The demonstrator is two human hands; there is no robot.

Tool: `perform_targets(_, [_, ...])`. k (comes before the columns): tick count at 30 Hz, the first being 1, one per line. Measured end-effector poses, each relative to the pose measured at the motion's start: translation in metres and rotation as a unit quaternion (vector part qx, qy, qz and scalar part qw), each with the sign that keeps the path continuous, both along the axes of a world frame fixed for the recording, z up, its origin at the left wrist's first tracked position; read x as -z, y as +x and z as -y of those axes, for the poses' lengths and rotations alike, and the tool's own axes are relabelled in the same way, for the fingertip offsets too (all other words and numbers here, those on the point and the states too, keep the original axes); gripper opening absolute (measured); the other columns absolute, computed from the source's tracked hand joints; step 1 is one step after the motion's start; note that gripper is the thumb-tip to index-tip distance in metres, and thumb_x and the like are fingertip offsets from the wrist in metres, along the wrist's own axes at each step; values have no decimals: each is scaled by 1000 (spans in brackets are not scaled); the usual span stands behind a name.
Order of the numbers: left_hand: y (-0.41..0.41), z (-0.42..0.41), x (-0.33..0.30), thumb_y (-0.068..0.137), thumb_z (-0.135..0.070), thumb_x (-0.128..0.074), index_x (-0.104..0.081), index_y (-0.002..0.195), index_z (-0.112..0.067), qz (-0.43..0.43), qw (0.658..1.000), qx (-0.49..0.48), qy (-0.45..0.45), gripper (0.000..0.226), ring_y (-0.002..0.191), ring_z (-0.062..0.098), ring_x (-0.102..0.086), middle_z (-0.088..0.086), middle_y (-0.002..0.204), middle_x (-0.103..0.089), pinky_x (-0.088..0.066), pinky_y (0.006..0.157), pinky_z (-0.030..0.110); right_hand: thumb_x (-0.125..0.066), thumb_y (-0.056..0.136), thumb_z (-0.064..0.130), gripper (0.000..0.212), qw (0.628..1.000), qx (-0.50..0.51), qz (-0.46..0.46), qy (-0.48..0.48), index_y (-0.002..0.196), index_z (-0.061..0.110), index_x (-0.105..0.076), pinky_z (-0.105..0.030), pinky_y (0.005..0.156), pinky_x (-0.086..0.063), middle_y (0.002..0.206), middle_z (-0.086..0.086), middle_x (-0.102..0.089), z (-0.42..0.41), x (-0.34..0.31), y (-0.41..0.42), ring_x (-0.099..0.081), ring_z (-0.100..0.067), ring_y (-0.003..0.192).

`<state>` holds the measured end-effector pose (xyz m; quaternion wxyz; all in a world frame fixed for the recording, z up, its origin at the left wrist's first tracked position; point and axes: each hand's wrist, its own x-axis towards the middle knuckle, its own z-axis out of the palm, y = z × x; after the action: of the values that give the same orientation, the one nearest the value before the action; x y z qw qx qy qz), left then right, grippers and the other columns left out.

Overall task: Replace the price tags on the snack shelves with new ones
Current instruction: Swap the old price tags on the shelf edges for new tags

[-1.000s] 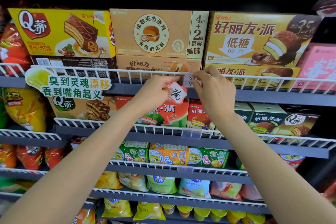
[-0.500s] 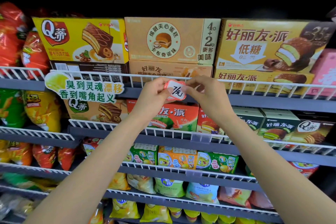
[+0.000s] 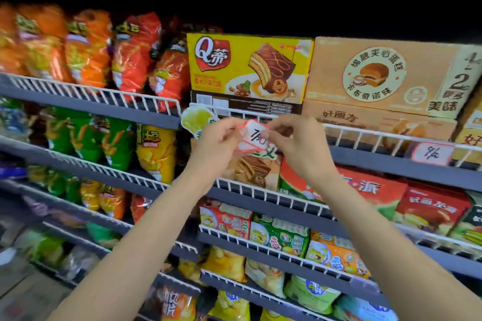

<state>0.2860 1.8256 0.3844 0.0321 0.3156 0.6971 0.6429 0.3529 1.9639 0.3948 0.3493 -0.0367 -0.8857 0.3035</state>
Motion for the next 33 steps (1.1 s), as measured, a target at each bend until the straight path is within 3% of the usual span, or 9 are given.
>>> perform_targets(2, [-26,34,1,96,-10,-49,-60,97,-26,12,1000,-9,14,20,86,13,-61,0,89,-63,-57,80,30,-66,86,21,9,1000,-8,4,4,80,15,-70,-14,53,-33,66,7,-61,32,3,-30,-49,-1,58])
perform_targets(6, [-82,99,-1,95,-7,-48,-61,102,-16,19,1000,-8,20,18,77,8,-62,3,85,-63,-58,81,34,-65,87,20,13,1000,-2,6,-1,81,11,-72,-16,52,-33,66,2,-61,97,6,-89,-48,-3,55])
perform_targets(11, [-147,166,1,95,-9,-49,-65,101,-16,18,1000,-14,0,19,91,22,-66,8,95,-68,-56,84,44,-63,87,14,12,1000,5,-6,-9,87,11,-74,-28,61,-38,69,3,-61,167,9,-150,-55,-12,64])
perform_targets(15, [-183,200,3,97,-8,-46,-63,106,-10,52,998,-11,20,20,99,25,-65,15,106,-67,-59,75,30,-60,88,12,14,1000,-7,-6,-16,84,6,-72,-27,62,-40,70,-2,-66,203,10,-186,-54,-10,58])
perform_targets(18, [-210,222,2,97,-9,-45,-62,109,-6,67,997,-7,26,21,96,23,-66,15,106,-65,-59,70,27,-63,87,15,11,999,-9,-1,-34,85,13,-73,-29,66,-47,75,0,-69,220,9,-219,-60,-9,68])
perform_targets(21, [-235,244,7,96,-8,-46,-62,109,-5,50,998,-24,43,20,90,17,-68,11,100,-67,-58,73,26,-67,84,18,5,999,-25,-2,-38,84,18,-71,-29,65,-48,72,6,-66,236,9,-250,-58,-8,68])
perform_targets(26, [-277,283,16,97,-5,-44,-57,116,-7,50,995,-60,54,23,89,20,-66,13,104,-64,-58,70,24,-65,86,19,7,999,-39,2,-12,80,21,-65,-29,68,-48,74,8,-63,269,13,-298,-57,-8,73])
perform_targets(30, [-325,312,17,98,-5,-43,-45,130,-15,65,992,-97,50,34,83,10,-65,14,107,-60,-59,65,24,-62,88,14,12,998,-51,-22,-15,78,21,-60,-13,60,-41,70,7,-60,300,11,-341,-53,-2,61])
perform_targets(33, [-368,337,18,98,-8,-44,-41,134,-17,66,990,-115,40,37,80,9,-64,13,110,-59,-59,72,32,-58,91,12,13,998,-48,-38,-30,81,21,-60,-19,60,-45,65,4,-62,328,8,-376,-57,-7,58])
